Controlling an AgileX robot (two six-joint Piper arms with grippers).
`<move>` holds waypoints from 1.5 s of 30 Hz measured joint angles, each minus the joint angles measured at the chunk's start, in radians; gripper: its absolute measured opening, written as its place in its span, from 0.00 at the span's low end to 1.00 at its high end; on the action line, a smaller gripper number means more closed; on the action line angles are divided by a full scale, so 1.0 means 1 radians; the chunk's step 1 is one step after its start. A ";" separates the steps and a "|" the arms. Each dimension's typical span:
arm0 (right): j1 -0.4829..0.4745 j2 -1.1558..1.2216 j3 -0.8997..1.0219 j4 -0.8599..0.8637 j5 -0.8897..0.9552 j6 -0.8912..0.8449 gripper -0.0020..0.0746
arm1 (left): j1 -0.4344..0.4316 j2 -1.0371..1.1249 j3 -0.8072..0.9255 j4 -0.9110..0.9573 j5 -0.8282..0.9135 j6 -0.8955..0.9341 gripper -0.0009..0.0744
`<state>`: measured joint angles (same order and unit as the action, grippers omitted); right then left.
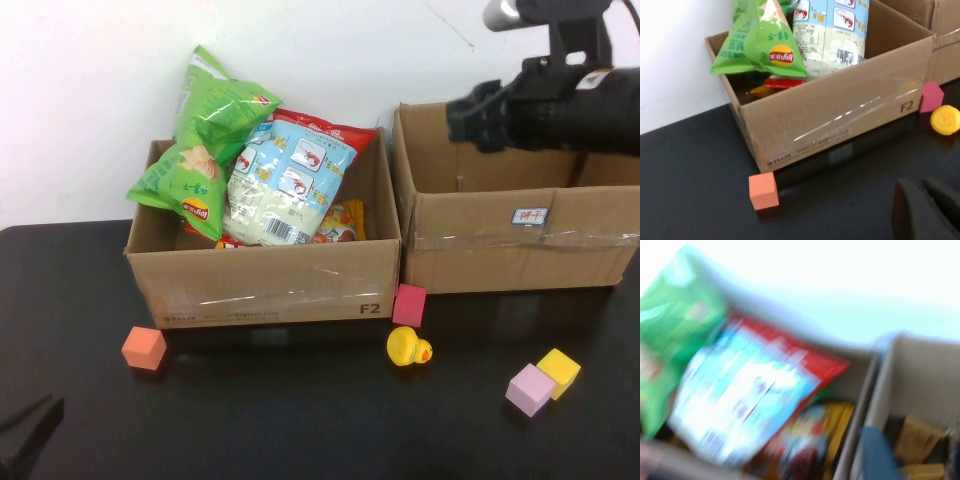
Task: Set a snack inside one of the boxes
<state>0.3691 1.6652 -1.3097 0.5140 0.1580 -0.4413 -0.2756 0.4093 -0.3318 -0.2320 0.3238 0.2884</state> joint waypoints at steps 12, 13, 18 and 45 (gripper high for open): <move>0.000 -0.297 0.146 -0.120 0.513 0.015 0.03 | 0.000 0.000 0.000 0.000 -0.008 0.000 0.01; 0.000 -0.331 0.196 -0.145 0.498 0.037 0.03 | 0.000 0.000 0.000 0.000 -0.008 0.000 0.01; 0.000 -0.516 0.437 -0.276 0.426 0.135 0.03 | 0.000 0.000 0.000 -0.002 -0.025 0.000 0.01; 0.000 -1.094 0.810 -0.612 0.425 0.511 0.03 | 0.000 -0.154 0.000 -0.026 0.038 0.002 0.01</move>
<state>0.3691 0.5709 -0.5002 -0.0982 0.5826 0.0697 -0.2756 0.2550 -0.3318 -0.2585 0.3616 0.2903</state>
